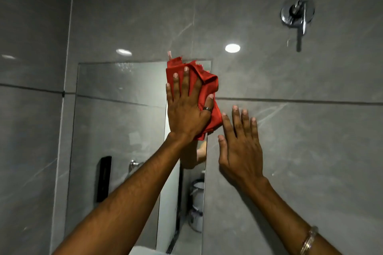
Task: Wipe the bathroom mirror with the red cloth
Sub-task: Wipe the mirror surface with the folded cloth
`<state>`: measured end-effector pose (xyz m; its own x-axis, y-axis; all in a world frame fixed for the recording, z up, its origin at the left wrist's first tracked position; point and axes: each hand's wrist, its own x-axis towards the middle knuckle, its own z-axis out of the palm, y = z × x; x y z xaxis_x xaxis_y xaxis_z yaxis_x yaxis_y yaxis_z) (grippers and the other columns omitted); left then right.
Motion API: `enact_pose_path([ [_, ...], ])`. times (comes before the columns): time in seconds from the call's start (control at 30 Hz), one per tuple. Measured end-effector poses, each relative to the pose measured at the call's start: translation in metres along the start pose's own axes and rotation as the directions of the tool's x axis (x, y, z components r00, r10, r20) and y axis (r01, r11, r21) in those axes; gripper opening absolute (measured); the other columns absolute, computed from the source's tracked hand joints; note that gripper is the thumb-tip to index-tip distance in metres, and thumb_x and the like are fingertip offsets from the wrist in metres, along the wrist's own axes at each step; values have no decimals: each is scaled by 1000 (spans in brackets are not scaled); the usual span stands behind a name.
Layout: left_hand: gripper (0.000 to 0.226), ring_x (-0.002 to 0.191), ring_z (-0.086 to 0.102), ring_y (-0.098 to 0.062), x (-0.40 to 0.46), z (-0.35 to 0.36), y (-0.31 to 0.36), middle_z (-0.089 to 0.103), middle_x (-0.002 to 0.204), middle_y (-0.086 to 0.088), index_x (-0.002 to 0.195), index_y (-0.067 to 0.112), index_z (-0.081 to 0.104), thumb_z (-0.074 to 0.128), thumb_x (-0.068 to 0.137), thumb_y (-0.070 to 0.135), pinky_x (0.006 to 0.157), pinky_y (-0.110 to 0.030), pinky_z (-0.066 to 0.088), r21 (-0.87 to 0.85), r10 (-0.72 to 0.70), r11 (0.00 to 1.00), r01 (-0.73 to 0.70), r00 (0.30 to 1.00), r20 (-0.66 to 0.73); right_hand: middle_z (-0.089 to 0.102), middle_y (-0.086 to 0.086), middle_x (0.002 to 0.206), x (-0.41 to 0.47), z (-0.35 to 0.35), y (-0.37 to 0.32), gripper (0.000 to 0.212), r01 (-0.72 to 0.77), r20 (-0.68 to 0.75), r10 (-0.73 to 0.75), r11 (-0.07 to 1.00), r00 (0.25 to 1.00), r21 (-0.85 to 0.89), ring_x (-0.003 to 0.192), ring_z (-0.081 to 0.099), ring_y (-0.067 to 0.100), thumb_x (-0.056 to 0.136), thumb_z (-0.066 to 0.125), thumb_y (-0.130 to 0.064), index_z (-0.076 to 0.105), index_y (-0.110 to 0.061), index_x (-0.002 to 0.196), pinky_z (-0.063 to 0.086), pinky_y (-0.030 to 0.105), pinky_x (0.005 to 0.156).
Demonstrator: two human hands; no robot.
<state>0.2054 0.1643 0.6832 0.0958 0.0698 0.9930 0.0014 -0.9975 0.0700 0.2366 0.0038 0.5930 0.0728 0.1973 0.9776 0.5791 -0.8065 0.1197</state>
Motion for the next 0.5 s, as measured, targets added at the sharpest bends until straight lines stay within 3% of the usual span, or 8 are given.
enact_pose_path([
  [0.27, 73, 160, 5, -37, -151, 13, -16, 17, 172, -13, 162, 26, 25, 34, 101, 64, 130, -56, 5, 93, 34, 995, -39, 998, 58, 7, 13, 175, -63, 11, -15, 64, 40, 62, -39, 999, 997, -16, 161, -5, 26, 107, 32, -36, 17, -16, 166, -9, 46, 131],
  [0.4, 77, 160, -5, -32, -231, 17, -26, 13, 171, -13, 163, 28, 17, 40, 99, 65, 129, -55, 0, 88, 13, 996, -24, 993, 118, 13, 15, 174, -103, 20, -21, 65, 51, 95, -45, 997, 994, -61, 160, -4, 25, 107, 34, -37, 14, -18, 167, -7, 48, 131],
  [0.5, 82, 160, -7, -33, -282, 19, -28, -1, 174, -7, 164, 32, 7, 43, 98, 65, 129, -56, 0, 78, 0, 997, -11, 989, 145, 17, 15, 173, -128, 26, -21, 64, 79, 100, -71, 994, 992, -75, 160, 0, 26, 108, 31, -37, 13, -19, 166, -4, 50, 130],
])
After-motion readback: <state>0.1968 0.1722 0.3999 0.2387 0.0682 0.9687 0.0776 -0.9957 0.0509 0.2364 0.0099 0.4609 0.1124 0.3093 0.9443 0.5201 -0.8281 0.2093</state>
